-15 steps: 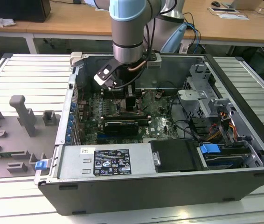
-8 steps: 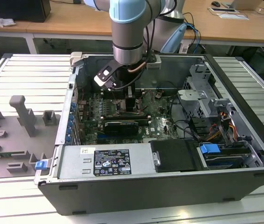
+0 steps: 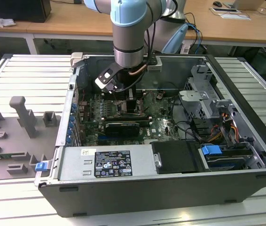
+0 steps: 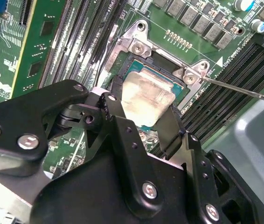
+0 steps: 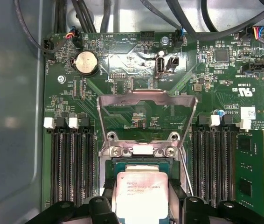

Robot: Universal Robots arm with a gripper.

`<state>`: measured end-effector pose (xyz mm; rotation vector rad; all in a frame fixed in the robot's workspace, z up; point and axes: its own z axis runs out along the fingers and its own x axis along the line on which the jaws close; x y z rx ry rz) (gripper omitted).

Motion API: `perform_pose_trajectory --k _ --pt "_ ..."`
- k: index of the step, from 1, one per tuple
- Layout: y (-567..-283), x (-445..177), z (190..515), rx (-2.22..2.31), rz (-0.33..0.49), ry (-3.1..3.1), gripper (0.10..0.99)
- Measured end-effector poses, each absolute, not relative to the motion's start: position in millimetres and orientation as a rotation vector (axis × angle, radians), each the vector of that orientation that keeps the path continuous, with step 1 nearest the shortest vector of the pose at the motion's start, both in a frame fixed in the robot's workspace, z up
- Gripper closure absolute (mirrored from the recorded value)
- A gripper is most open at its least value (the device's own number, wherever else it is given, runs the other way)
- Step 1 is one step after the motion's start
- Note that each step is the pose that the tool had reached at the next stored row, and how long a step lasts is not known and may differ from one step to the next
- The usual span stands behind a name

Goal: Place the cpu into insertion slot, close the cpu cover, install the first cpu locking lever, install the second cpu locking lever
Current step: 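Place the cpu into insertion slot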

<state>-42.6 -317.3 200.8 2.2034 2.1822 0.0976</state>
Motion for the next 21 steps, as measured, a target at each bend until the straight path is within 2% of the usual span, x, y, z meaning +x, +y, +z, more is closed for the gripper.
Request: perform_pose_trajectory --k 7,8,16,21 --pt "-317 -43 201 2.203 0.098 2.182 0.541" --pt "-317 -43 201 2.203 0.098 2.182 0.478" --pt "-317 -43 208 2.203 0.096 2.182 0.490" --pt "-317 -43 214 2.201 0.091 2.180 0.804"
